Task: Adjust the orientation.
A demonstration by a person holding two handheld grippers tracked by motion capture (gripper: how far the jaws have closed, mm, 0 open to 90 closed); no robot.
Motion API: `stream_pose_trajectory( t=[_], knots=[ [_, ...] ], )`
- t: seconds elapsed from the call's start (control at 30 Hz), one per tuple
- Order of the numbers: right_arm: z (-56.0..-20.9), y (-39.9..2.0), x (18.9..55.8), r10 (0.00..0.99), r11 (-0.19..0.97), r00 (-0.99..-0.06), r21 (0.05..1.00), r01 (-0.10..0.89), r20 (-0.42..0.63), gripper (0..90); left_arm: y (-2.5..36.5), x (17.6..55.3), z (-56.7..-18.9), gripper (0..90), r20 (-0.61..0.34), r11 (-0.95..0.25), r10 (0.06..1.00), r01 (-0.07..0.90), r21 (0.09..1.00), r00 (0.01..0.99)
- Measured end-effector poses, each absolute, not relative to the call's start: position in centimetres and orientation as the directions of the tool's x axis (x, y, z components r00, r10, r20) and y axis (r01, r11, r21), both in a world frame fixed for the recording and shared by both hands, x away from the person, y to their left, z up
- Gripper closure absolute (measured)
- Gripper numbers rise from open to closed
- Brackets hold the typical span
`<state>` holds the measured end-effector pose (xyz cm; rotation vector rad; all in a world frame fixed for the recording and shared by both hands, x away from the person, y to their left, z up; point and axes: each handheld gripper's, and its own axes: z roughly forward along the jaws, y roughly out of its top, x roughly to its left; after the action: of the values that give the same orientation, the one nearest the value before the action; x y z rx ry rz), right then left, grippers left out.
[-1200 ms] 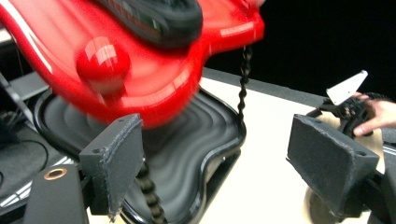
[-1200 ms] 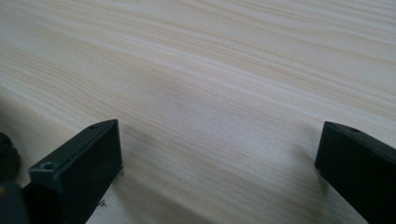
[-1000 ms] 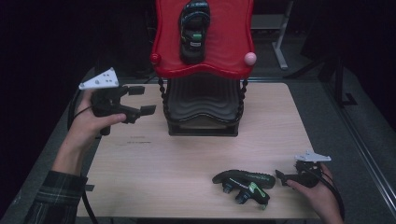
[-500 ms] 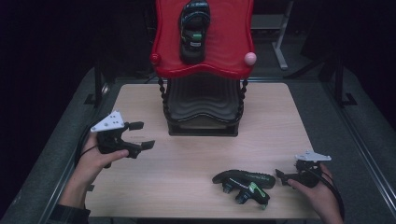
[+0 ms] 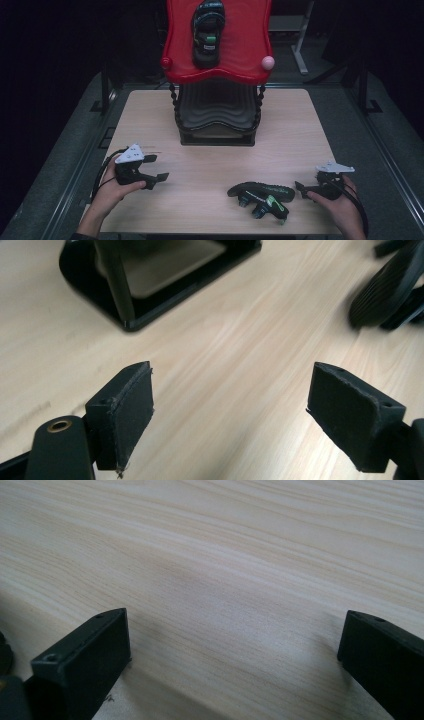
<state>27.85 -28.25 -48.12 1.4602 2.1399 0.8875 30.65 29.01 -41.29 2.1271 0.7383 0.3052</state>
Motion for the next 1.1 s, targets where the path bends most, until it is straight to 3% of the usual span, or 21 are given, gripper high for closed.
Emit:
stream_pose_trajectory(
  t=[0.27,0.37,0.53,0.7,0.77,0.83,0.9,0.93,1.1],
  knots=[
    [-48.1,-28.2,27.8,0.928,0.252,-0.373,0.696,0.673,0.025,0.0,29.7,30.3,-44.4,17.5,-0.012,-0.52,0.644,0.449,0.727,0.765],
    [-48.0,-28.3,27.7,0.927,0.251,-0.373,0.694,0.675,0.027,4.0,29.8,30.3,-45.4,17.5,-0.014,-0.528,0.654,0.47,0.707,0.756],
    [-47.3,-28.6,27.3,0.924,0.259,-0.381,0.684,0.681,0.029,25.7,30.1,30.6,-46.5,17.5,-0.008,-0.542,0.673,0.5,0.675,0.74],
    [-45.9,-28.9,26.8,0.91,0.268,-0.413,0.693,0.669,0.046,55.9,30.3,30.7,-46.9,14.5,0.001,-0.522,0.687,0.493,0.695,0.726],
    [-45.0,-28.9,26.5,0.899,0.286,-0.438,0.714,0.639,0.032,67.4,30.2,30.6,-47.2,11.0,0.002,-0.516,0.684,0.482,0.708,0.729],
    [-44.2,-28.7,26.1,0.888,0.284,-0.458,0.725,0.627,0.048,77.1,30.0,30.7,-47.5,1.9,0.002,-0.534,0.665,0.474,0.7,0.746],
    [-43.5,-28.4,25.9,0.87,0.281,-0.487,0.735,0.617,0.076,86.1,29.9,30.7,-47.5,0.0,0.003,-0.537,0.663,0.473,0.698,0.748],
    [-43.2,-28.3,25.7,0.859,0.278,-0.504,0.745,0.607,0.09,89.8,29.9,30.6,-47.4,0.0,0.003,-0.537,0.663,0.473,0.698,0.748],
    [-41.7,-27.3,25.2,0.785,0.275,-0.599,0.778,0.564,0.157,90.0,29.9,30.6,-47.4,0.0,0.003,-0.537,0.664,0.474,0.698,0.748]
  ],
)
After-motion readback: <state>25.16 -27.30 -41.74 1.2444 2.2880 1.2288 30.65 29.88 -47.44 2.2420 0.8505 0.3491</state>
